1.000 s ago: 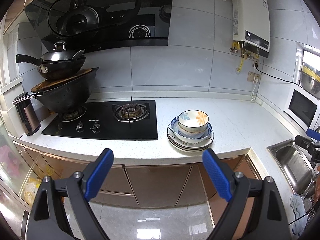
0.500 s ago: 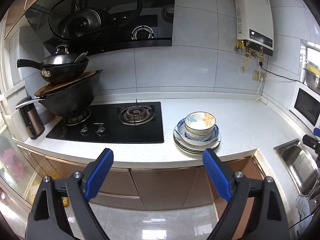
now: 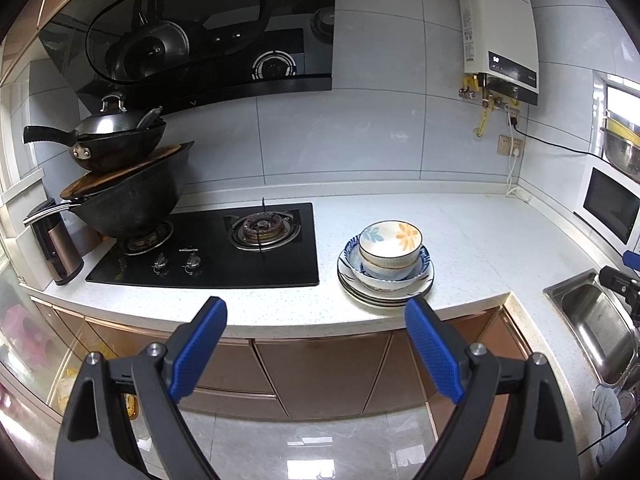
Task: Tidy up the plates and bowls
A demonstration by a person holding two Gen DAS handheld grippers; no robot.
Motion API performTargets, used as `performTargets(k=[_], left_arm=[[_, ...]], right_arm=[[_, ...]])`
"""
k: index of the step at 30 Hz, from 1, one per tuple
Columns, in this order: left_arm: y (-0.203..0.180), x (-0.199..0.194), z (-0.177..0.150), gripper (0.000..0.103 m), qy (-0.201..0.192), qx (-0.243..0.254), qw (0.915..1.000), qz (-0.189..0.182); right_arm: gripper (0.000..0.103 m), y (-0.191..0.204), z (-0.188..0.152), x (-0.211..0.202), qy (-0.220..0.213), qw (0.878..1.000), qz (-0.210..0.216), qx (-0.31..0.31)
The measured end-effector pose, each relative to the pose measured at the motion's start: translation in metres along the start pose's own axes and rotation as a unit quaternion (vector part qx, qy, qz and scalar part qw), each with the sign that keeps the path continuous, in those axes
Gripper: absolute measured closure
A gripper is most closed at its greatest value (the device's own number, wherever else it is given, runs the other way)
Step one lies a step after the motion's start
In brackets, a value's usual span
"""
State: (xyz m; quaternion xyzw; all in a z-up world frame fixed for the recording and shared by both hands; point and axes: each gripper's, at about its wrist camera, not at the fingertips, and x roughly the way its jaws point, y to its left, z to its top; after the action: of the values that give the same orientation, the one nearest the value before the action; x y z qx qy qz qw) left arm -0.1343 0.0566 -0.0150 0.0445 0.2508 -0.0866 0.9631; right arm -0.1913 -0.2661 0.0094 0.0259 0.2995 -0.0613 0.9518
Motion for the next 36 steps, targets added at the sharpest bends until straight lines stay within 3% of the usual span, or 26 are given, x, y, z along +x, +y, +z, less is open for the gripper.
performTargets(k=[11,36], left_arm=[[-0.004,0.019,-0.005,0.012,0.009,-0.002,1.0,0.002],[-0.004,0.02,-0.006,0.012,0.009,-0.001,0.9999,0.007]], right_arm=[[0.001,-0.004,-0.002,0.014,0.006,1.0,0.0,-0.001],[0.001,-0.001,-0.003,0.02,0.014,1.0,0.002,-0.008]])
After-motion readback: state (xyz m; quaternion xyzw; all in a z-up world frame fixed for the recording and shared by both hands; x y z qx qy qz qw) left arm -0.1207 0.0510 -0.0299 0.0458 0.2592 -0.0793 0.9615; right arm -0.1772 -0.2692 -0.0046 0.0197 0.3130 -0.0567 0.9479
